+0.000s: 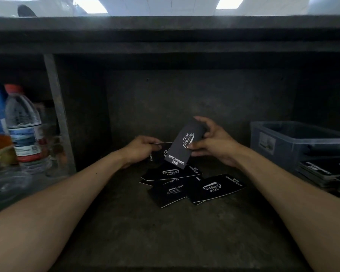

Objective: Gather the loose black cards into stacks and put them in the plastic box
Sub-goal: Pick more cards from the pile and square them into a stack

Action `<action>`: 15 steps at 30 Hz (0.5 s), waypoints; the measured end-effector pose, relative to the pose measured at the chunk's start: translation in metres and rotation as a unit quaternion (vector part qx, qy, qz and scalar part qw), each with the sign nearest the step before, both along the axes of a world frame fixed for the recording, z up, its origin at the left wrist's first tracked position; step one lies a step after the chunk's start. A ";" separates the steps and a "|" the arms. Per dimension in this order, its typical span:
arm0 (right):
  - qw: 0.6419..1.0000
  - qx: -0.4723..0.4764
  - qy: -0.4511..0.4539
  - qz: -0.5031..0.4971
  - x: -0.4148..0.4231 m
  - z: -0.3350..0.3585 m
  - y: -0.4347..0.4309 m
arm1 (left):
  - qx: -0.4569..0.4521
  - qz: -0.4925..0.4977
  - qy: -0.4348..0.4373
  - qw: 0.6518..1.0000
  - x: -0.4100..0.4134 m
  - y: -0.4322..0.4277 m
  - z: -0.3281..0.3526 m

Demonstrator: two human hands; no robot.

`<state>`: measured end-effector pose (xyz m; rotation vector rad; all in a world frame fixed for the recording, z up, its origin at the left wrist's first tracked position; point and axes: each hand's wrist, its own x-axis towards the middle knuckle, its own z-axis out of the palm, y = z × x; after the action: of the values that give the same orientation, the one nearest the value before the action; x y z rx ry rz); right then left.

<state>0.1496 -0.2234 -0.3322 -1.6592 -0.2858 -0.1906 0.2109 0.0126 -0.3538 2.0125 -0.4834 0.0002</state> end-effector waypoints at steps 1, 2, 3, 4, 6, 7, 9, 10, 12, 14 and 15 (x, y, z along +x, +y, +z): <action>1.000 0.008 0.004 0.004 0.000 -0.001 0.001 | -0.002 0.001 0.005 1.000 0.000 0.000 0.001; 1.000 0.015 0.009 0.004 0.000 -0.001 0.002 | -0.007 0.001 0.011 1.000 -0.001 0.000 0.001; 1.000 0.020 0.016 -0.002 0.000 -0.002 0.004 | -0.015 -0.001 0.012 1.000 -0.002 0.000 0.002; 0.999 0.021 0.022 -0.017 0.002 -0.004 0.004 | -0.019 0.001 0.014 1.000 -0.004 -0.001 0.003; 0.997 0.012 0.035 -0.068 0.007 -0.005 0.003 | -0.005 0.015 0.007 1.000 -0.006 -0.002 0.004; 0.995 0.007 0.043 -0.092 0.009 -0.006 0.001 | 0.001 0.021 0.004 1.000 -0.004 -0.002 0.004; 0.992 0.011 0.066 -0.111 0.011 -0.009 0.000 | -0.015 0.034 0.018 0.999 -0.001 -0.002 0.004; 0.991 0.007 0.075 -0.110 0.011 -0.013 0.000 | -0.026 0.027 0.032 0.999 -0.002 -0.001 0.004; 0.989 -0.056 0.070 -0.120 0.011 -0.023 0.003 | -0.017 -0.006 0.041 0.999 -0.005 0.001 0.004; 0.974 -0.166 0.035 -0.152 0.012 -0.030 0.006 | 0.021 -0.021 0.003 1.000 -0.006 0.001 0.002; 0.960 -0.220 0.017 -0.173 0.013 -0.029 0.007 | 0.041 -0.019 -0.022 0.999 -0.007 0.001 0.002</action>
<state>0.1624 -0.2163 -0.3611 -2.1479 -0.0036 -0.3829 0.2042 0.0136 -0.3516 2.0870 -0.5567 0.0009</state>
